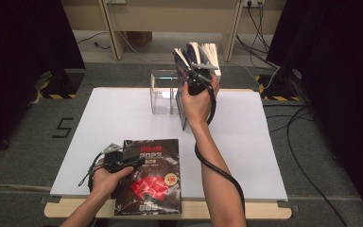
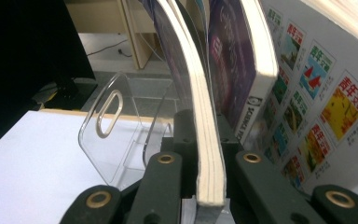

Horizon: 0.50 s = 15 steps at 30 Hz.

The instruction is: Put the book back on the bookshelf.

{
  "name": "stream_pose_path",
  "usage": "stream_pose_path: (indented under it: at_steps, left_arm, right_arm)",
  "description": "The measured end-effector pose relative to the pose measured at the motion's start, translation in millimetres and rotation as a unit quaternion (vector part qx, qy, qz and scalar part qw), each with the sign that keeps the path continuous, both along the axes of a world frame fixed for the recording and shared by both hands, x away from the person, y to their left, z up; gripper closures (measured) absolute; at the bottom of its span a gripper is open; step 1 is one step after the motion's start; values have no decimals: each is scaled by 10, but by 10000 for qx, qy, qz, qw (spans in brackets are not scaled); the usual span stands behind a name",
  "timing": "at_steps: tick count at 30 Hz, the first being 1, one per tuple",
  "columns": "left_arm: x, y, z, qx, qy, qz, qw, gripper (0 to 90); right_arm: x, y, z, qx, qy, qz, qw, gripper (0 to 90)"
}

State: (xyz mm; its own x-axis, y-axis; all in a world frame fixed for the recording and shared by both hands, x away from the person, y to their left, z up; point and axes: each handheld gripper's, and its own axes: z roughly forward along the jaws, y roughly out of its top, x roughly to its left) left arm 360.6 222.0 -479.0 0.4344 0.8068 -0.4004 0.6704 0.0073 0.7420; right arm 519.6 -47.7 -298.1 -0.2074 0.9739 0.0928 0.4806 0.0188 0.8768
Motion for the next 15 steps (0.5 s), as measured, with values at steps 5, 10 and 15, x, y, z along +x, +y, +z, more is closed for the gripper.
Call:
stream_pose_path:
  at_steps: [5, 10, 15]
  left_arm:
    - [3, 1, -3, -17, -2, 6, 10000, 607]
    - [7, -1, -9, -30, 10, 5, 10000, 607]
    - [9, -3, -19, -47, 20, -17, 10000, 609]
  right_arm:
    - [25, 26, 51, -6, -204, -77, 9998, 846]
    - [77, 43, 53, 26, -280, -175, 9995, 846]
    - [127, 63, 35, -46, -320, -215, 9992, 846]
